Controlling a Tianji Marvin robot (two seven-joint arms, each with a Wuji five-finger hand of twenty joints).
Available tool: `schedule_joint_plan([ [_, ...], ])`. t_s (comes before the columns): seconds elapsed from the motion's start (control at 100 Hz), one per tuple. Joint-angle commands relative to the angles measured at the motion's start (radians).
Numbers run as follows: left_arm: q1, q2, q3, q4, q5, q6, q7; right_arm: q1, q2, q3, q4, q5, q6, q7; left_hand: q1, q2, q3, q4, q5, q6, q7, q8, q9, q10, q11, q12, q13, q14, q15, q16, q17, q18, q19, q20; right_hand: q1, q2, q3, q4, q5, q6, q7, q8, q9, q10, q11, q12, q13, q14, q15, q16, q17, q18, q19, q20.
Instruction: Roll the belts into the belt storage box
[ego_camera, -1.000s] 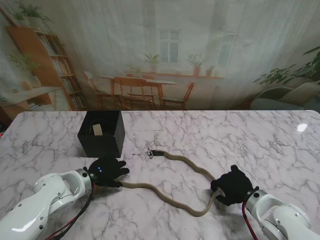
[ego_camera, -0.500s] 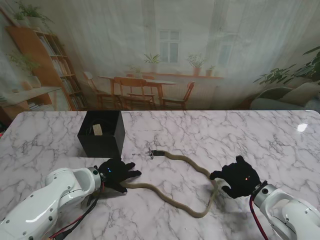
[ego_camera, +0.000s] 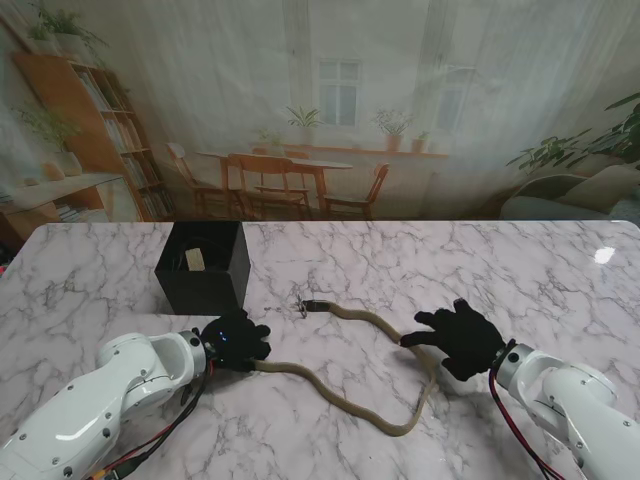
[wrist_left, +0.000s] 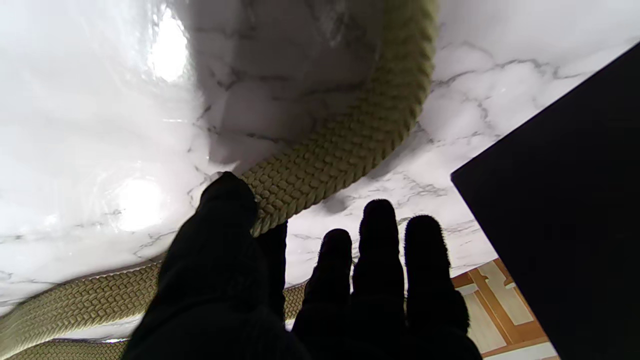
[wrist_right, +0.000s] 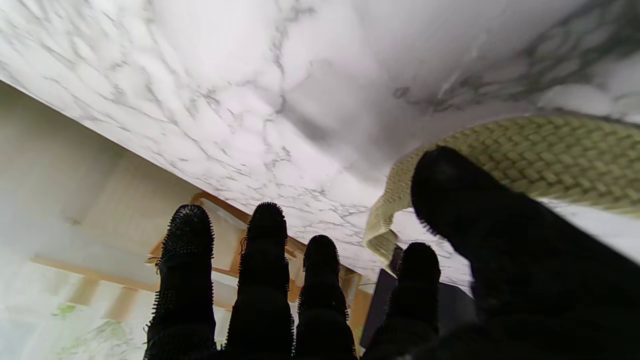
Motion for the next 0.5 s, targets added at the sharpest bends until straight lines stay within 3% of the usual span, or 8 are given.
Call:
schedule_joint_plan([
  [0.0,0.011,0.002,-0.002,0.007,0.007,-0.003,-0.024,0.034,0.008,-0.023,0.016,-0.008,-0.025,-0.013,0.061,-0.019,0.027,-0.008,0.073,-0.057,0.055,0.012,0.024,-0.002,0.007,0.008,0.008,0.003,0.024,0.009,0.004,0.008,0.033,0.015,0.027,-0.036,0.063,0.024,-0.042,-0.051,-0.010,-0.026,-0.043,-0.008,-0.004,-0.007,-0.020,-0.012,-0.042,-0.026,-0.015,-0.013,-0.015,-0.017],
  [0.16,0.022,0.002,-0.014,-0.001,0.013,-0.005,-0.025,0.107,0.020,-0.096,0.084,-0.009,-0.038,-0.026,0.063,-0.020,0.028,-0.009,0.076,-0.051,0.066,0.009,0.030,-0.006,0.009,0.011,0.012,0.002,0.025,0.010,0.006,0.007,0.035,0.015,0.031,-0.059,0.080,0.014,0.033,-0.079,0.052,-0.017,-0.031,-0.046,0.007,-0.007,-0.011,-0.036,-0.032,-0.037,-0.002,-0.037,-0.005,-0.022],
  [0.36,0.032,0.003,-0.027,-0.007,0.028,-0.011,-0.020,0.152,0.023,-0.155,0.165,0.020,-0.009,-0.090,0.072,-0.031,0.035,-0.007,0.089,-0.022,0.087,0.006,0.045,-0.012,0.015,0.016,0.020,-0.002,0.028,0.011,0.012,0.005,0.039,0.015,0.000,-0.082,0.032,-0.009,0.406,-0.118,0.289,0.130,0.068,-0.140,0.006,-0.008,0.015,-0.068,-0.012,-0.050,0.011,-0.052,0.018,-0.042],
  [0.39,0.034,0.004,-0.030,-0.009,0.031,-0.011,-0.020,0.155,0.023,-0.161,0.174,0.023,-0.006,-0.099,0.072,-0.032,0.036,-0.006,0.090,-0.015,0.090,0.005,0.043,-0.012,0.016,0.017,0.018,-0.003,0.027,0.011,0.012,0.005,0.039,0.014,0.007,-0.090,-0.001,-0.056,0.462,-0.115,0.308,0.142,0.107,-0.164,0.007,-0.006,0.024,-0.075,-0.007,-0.051,0.015,-0.055,0.026,-0.048],
  [0.42,0.037,0.004,-0.034,-0.011,0.035,-0.011,-0.020,0.161,0.024,-0.170,0.189,0.029,-0.001,-0.118,0.075,-0.032,0.039,-0.005,0.090,-0.009,0.094,0.006,0.041,-0.011,0.016,0.018,0.019,-0.002,0.028,0.011,0.013,0.004,0.040,0.014,0.026,-0.108,-0.017,-0.117,0.496,-0.126,0.375,0.100,0.157,-0.189,0.011,0.001,0.037,-0.083,-0.002,-0.052,0.021,-0.057,0.035,-0.058],
  [0.49,0.042,0.004,-0.042,-0.016,0.047,-0.011,-0.022,0.167,0.023,-0.180,0.209,0.041,0.007,-0.144,0.079,-0.033,0.046,-0.005,0.090,0.009,0.103,0.009,0.044,-0.011,0.020,0.021,0.021,-0.004,0.030,0.013,0.015,0.004,0.042,0.014,0.046,-0.110,-0.058,-0.157,0.571,-0.152,0.532,0.030,0.292,-0.236,0.035,0.015,0.066,-0.102,0.007,-0.049,0.028,-0.059,0.044,-0.066],
])
